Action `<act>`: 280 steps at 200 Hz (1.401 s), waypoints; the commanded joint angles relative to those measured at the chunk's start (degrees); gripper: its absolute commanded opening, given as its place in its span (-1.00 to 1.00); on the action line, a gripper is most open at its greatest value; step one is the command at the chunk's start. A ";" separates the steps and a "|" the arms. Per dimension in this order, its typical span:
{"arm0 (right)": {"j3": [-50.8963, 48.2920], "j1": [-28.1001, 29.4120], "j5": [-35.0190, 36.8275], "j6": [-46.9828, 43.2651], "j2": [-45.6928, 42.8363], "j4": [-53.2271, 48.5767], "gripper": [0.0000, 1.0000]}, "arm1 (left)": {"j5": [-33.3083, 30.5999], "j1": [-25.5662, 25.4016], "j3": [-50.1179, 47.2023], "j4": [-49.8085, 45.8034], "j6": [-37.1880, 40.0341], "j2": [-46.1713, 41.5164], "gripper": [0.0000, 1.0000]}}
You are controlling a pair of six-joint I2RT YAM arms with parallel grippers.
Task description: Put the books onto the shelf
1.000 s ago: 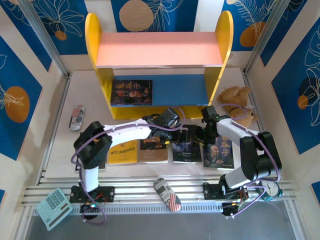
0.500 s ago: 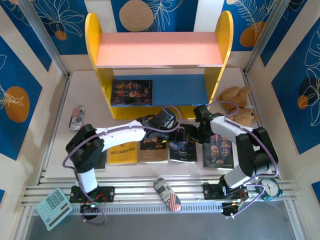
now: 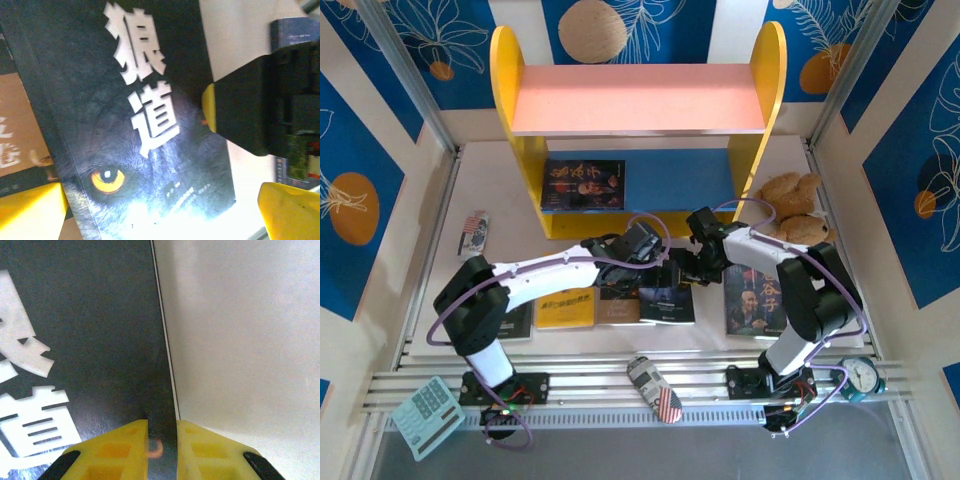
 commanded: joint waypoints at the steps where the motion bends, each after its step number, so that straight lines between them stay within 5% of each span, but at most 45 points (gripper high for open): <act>1: -0.31 2.35 -7.92 1.17 2.80 2.39 -0.62 | -2.26 -0.65 0.91 -1.28 0.09 0.21 0.95; 130: -1.65 2.60 -7.06 1.16 3.31 2.34 -0.63 | -6.77 -0.08 -0.08 -6.92 -3.07 3.64 1.00; 209: -1.32 2.97 -9.31 0.52 2.99 3.86 -0.64 | -2.32 0.14 -3.79 1.37 -3.82 2.79 0.99; 244: -1.55 3.43 -9.78 0.40 2.72 4.47 -0.64 | 0.00 0.28 -7.67 9.70 -3.73 -0.83 0.92; 280: -1.81 3.49 -9.79 0.60 2.70 4.82 -0.64 | -0.85 0.36 -9.65 12.26 -2.45 -4.77 0.60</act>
